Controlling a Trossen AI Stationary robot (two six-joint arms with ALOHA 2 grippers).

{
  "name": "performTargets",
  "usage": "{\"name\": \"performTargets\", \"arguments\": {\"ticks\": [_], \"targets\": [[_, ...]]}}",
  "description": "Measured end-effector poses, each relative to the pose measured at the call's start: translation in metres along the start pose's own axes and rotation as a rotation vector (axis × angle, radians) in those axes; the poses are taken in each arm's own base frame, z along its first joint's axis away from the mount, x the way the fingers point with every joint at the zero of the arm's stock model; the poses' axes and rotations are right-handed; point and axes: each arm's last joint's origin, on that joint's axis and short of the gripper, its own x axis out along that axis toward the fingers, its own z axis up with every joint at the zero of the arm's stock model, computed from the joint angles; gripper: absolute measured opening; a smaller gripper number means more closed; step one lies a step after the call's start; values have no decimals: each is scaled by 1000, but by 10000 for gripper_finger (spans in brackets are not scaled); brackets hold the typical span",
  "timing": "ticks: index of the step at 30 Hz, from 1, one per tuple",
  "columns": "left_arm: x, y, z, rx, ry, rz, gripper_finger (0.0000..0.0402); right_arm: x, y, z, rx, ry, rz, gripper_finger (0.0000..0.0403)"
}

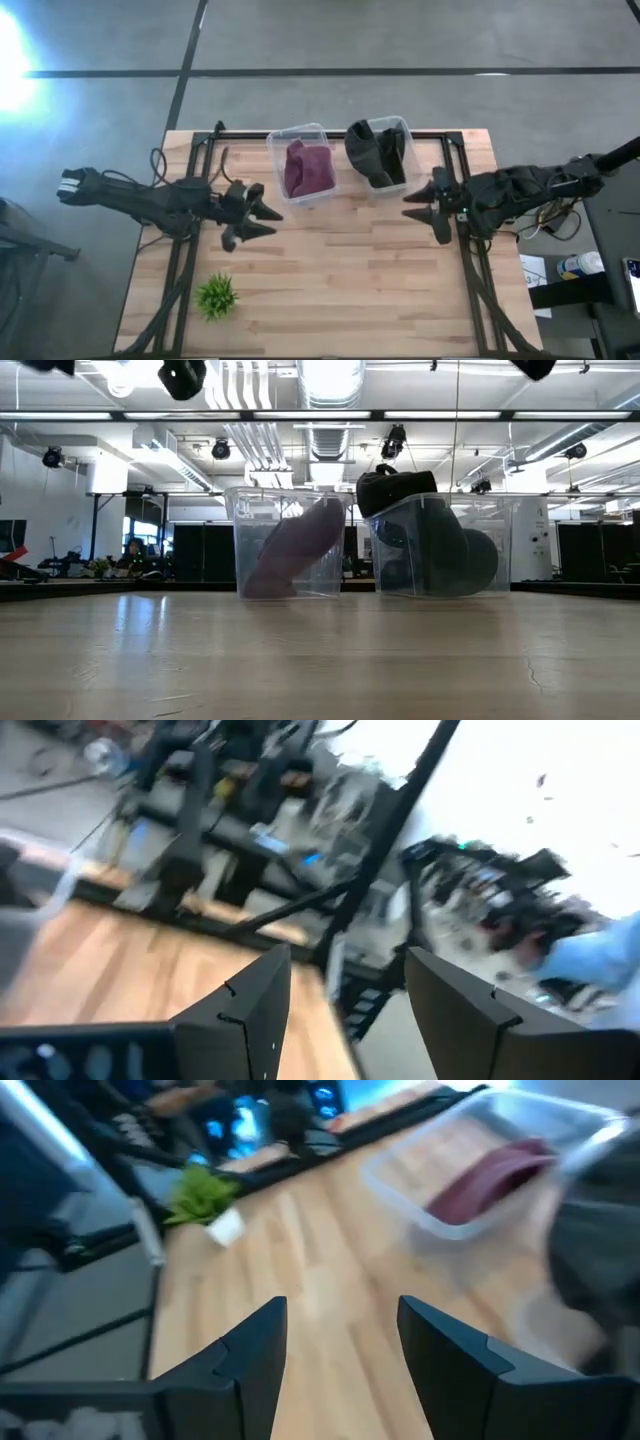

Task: Pick & Place hat
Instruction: Return to Home Position

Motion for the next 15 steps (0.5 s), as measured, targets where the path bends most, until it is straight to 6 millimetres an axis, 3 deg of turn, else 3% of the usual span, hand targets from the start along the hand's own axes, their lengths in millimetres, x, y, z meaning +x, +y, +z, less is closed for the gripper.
{"name": "performTargets", "arguments": {"ticks": [7,15], "targets": [[-18,17,-31,10,-97,-120,193,14,-17,-46,-73,-230,317,185],[-37,25,-47,13,-111,-101,193,16,-50,-99,21,-282,320,181]]}}
